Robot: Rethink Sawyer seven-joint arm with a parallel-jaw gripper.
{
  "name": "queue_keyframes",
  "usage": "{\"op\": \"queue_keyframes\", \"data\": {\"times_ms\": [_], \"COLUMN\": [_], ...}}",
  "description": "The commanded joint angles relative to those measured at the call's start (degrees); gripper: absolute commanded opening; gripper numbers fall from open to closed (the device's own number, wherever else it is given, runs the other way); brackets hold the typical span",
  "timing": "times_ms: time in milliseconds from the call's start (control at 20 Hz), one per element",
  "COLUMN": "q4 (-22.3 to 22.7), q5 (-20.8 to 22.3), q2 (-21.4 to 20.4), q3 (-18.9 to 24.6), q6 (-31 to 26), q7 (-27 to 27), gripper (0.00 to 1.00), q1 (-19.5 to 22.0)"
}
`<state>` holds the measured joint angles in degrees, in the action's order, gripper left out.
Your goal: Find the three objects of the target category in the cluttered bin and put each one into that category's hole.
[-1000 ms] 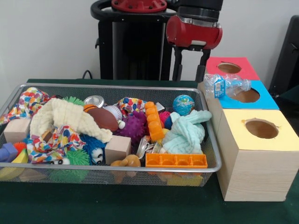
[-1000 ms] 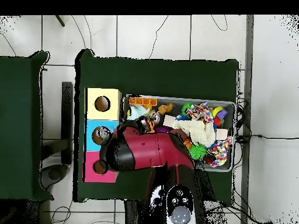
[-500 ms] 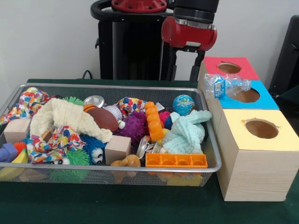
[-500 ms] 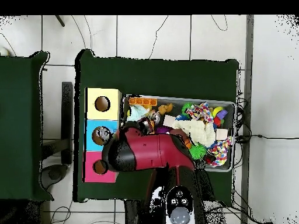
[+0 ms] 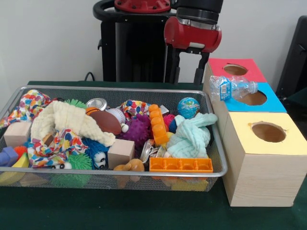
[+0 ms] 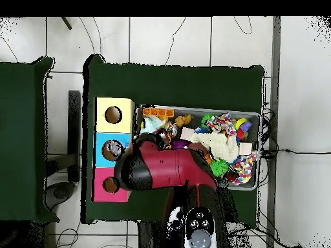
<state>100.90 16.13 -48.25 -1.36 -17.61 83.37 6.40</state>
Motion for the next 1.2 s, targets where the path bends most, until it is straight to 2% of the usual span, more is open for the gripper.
{"op": "queue_keyframes", "data": {"times_ms": [50, 250, 650, 950, 1200], "q4": [-0.12, 1.00, 1.36, 3.04, 3.47], "q5": [2.43, 1.57, 1.30, 0.44, 0.45], "q2": [2.45, 2.58, 2.82, 3.32, 3.66], "q3": [2.97, 5.69, 6.91, 11.25, 12.93], "q6": [4.98, 6.70, 6.75, 5.72, 3.53], "q7": [6.21, 5.87, 5.58, 4.67, 3.97], "gripper": [1.00, 1.00, 1.00, 1.00, 1.00], "q1": [1.88, 3.43, 4.01, 6.81, 7.86]}}
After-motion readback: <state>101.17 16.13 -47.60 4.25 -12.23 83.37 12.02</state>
